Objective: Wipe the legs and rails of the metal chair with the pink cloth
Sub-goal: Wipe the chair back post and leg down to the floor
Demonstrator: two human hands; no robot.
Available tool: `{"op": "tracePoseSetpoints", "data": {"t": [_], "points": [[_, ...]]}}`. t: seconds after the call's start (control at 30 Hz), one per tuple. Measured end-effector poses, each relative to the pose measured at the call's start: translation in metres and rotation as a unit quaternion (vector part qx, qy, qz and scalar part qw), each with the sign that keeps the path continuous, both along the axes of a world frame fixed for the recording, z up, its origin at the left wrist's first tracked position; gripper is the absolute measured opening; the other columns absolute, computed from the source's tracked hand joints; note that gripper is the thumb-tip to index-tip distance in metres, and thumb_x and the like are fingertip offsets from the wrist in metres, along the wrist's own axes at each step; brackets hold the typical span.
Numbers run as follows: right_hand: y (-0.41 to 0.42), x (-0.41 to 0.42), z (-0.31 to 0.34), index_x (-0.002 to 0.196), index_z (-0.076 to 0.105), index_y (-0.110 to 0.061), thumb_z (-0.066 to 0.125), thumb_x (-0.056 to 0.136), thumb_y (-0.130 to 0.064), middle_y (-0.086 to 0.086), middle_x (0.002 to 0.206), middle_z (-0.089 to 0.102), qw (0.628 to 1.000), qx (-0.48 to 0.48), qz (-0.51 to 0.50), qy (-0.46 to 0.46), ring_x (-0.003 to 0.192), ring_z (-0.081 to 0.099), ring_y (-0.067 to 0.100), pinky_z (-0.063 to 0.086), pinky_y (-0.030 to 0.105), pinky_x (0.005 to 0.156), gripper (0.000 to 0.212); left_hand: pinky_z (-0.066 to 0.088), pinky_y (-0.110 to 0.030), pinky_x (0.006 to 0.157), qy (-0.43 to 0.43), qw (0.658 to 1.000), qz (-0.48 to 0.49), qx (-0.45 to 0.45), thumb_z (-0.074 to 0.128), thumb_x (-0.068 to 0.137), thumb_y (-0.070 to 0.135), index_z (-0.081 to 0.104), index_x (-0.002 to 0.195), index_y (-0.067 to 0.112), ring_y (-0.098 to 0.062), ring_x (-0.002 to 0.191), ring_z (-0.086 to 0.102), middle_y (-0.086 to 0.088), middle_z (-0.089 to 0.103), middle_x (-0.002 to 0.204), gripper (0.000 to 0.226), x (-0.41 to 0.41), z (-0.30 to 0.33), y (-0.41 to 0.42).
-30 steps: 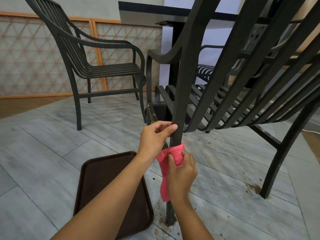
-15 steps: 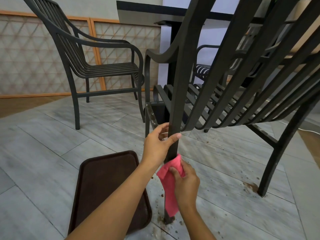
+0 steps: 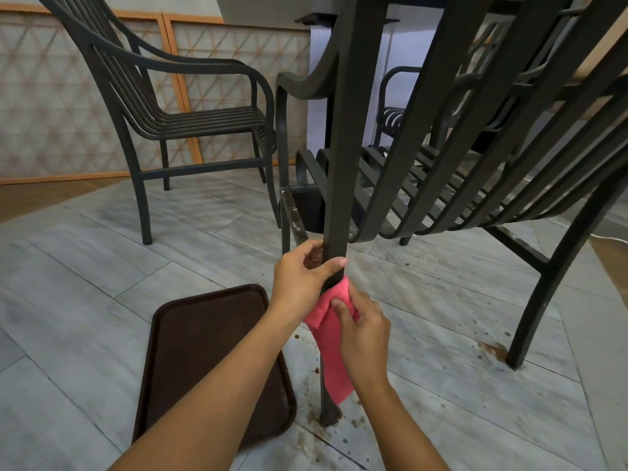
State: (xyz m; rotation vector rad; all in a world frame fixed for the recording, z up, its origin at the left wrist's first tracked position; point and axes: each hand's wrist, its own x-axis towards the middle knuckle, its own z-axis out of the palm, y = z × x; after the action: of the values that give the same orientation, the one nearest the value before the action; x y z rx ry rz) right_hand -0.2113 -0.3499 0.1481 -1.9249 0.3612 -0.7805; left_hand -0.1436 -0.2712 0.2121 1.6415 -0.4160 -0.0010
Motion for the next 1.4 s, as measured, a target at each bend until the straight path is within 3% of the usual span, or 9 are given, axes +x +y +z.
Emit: {"op": "tracePoseSetpoints", "data": {"t": [0.17,0.33,0.5,0.77,0.87,0.97,1.13,1.23,1.4], "points": [[0.0,0.007,-0.01,0.091,0.069,-0.017,0.057,0.09,-0.016,-0.016,0.072,0.056,0.999,0.009,-0.037,0.01,0.079,0.056,0.015,0.041,0.019,0.066,0.013,0.046,-0.004,0.065,-0.009,1.0,-0.002,-0.002,0.075,0.077,0.017,0.066,0.098,0.021,0.002,0.077,0.061,0.014,0.065,0.082,0.024,0.001,0.0,0.0],[0.001,0.006,-0.025,0.1,0.07,-0.016,0.058,0.089,-0.013,-0.016,0.075,0.054,0.998,0.024,-0.047,0.028,0.082,0.057,0.015,0.045,0.022,0.072,0.017,0.045,-0.003,0.063,-0.009,1.0,-0.005,-0.008,0.075,0.077,0.017,0.064,0.092,0.027,0.002,0.076,0.06,0.015,0.063,0.079,0.021,0.001,-0.002,0.0],[0.002,0.005,-0.044,0.109,0.067,-0.013,0.058,0.089,-0.014,-0.006,0.084,0.056,0.997,0.006,-0.061,0.051,0.083,0.056,0.013,0.034,0.007,0.068,0.022,0.045,-0.001,0.062,-0.008,1.0,-0.007,-0.01,0.074,0.077,0.018,0.065,0.103,0.018,0.0,0.08,0.06,0.014,0.063,0.083,0.027,0.002,-0.003,0.0],[0.003,0.003,-0.057,0.106,0.068,-0.016,0.057,0.089,-0.015,-0.014,0.075,0.052,0.996,0.007,-0.057,0.07,0.081,0.055,0.014,0.041,0.016,0.068,0.02,0.045,-0.001,0.062,-0.006,1.0,-0.011,-0.014,0.074,0.077,0.018,0.065,0.105,0.017,0.001,0.08,0.059,0.013,0.063,0.085,0.029,0.001,-0.004,-0.001],[0.003,0.001,-0.063,0.112,0.066,-0.015,0.055,0.091,-0.016,-0.009,0.08,0.054,0.996,0.008,-0.052,0.078,0.083,0.056,0.015,0.037,0.016,0.067,0.024,0.046,-0.002,0.063,-0.006,1.0,-0.009,-0.011,0.074,0.077,0.019,0.065,0.104,0.018,0.001,0.081,0.06,0.013,0.064,0.086,0.028,0.002,-0.004,0.0],[0.005,-0.001,-0.068,0.121,0.058,-0.021,0.048,0.094,-0.019,-0.002,0.092,0.058,0.994,0.006,-0.031,0.109,0.081,0.05,0.001,0.035,0.007,0.064,0.029,0.048,-0.003,0.065,-0.008,1.0,-0.007,-0.004,0.073,0.078,0.02,0.065,0.108,0.016,-0.002,0.084,0.061,0.011,0.064,0.088,0.031,0.002,-0.005,-0.001],[0.007,-0.01,-0.067,0.136,0.039,-0.022,0.045,0.09,-0.005,-0.015,0.105,0.046,0.99,-0.02,0.04,0.132,0.099,0.04,0.005,0.031,0.005,0.071,0.049,0.046,-0.001,0.065,-0.013,1.0,-0.001,-0.005,0.073,0.079,0.019,0.064,0.108,0.016,0.001,0.08,0.059,0.014,0.063,0.086,0.031,0.002,-0.005,-0.001],[0.003,-0.015,-0.073,0.137,0.04,-0.019,0.045,0.092,-0.003,-0.01,0.121,0.04,0.992,-0.016,0.035,0.119,0.096,0.043,-0.007,0.033,-0.002,0.077,0.048,0.047,-0.002,0.067,-0.001,1.0,-0.008,-0.007,0.072,0.079,0.02,0.064,0.111,0.016,-0.001,0.086,0.061,0.009,0.066,0.093,0.034,0.0,-0.009,-0.001],[0.002,-0.036,-0.089,0.127,0.05,-0.029,0.05,0.091,-0.004,-0.013,0.117,0.052,0.995,0.07,-0.01,0.075,0.105,0.05,0.004,0.035,-0.002,0.077,0.043,0.051,-0.015,0.08,0.033,0.999,0.002,0.017,0.078,0.072,0.017,0.064,0.109,0.023,-0.006,0.095,0.064,0.007,0.069,0.1,0.04,-0.003,-0.035,0.007]]}}
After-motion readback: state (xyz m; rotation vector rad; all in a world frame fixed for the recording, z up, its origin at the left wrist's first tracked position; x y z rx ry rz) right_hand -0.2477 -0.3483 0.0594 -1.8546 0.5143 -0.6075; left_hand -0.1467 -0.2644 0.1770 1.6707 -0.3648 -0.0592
